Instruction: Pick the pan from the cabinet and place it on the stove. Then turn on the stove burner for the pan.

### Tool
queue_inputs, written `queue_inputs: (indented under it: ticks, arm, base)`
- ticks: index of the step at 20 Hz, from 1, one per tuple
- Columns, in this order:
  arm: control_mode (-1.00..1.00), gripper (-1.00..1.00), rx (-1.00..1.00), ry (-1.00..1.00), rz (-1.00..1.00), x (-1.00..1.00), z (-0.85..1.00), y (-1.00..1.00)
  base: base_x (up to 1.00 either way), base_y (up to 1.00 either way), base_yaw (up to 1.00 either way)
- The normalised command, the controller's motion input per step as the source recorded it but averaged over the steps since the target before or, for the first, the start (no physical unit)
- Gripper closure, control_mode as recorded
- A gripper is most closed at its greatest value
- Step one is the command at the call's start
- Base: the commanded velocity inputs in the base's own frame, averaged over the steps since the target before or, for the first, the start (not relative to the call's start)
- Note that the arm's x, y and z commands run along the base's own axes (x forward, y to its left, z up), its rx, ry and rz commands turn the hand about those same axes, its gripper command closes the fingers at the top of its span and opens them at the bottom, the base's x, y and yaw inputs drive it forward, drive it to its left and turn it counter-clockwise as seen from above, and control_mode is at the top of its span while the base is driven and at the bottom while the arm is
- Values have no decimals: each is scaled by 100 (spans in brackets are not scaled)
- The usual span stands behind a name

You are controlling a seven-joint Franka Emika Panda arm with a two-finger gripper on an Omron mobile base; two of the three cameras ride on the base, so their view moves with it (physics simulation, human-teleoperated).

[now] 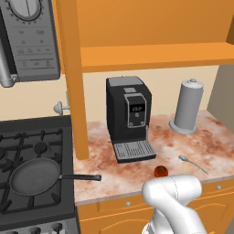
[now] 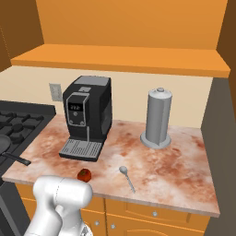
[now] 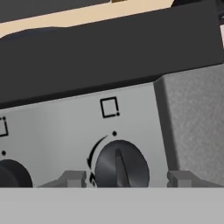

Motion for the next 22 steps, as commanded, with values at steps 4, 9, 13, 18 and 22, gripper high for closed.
queue_inputs:
  ticks: [4,9,13,18,22]
  arm:
    - [-100,100,0,0,1,20,0,0]
    - [-100,100,0,-2,4,8,1,3]
    - [-100,100,-2,-7,5,0,14,14]
    - [-100,100,-5,-4,4,0,20,16]
    - [-100,100,-3,0,4,0,12,8]
  base:
    - [0,0,0]
    - [0,0,0]
    - [0,0,0]
    - [0,0,0]
    - [0,0,0]
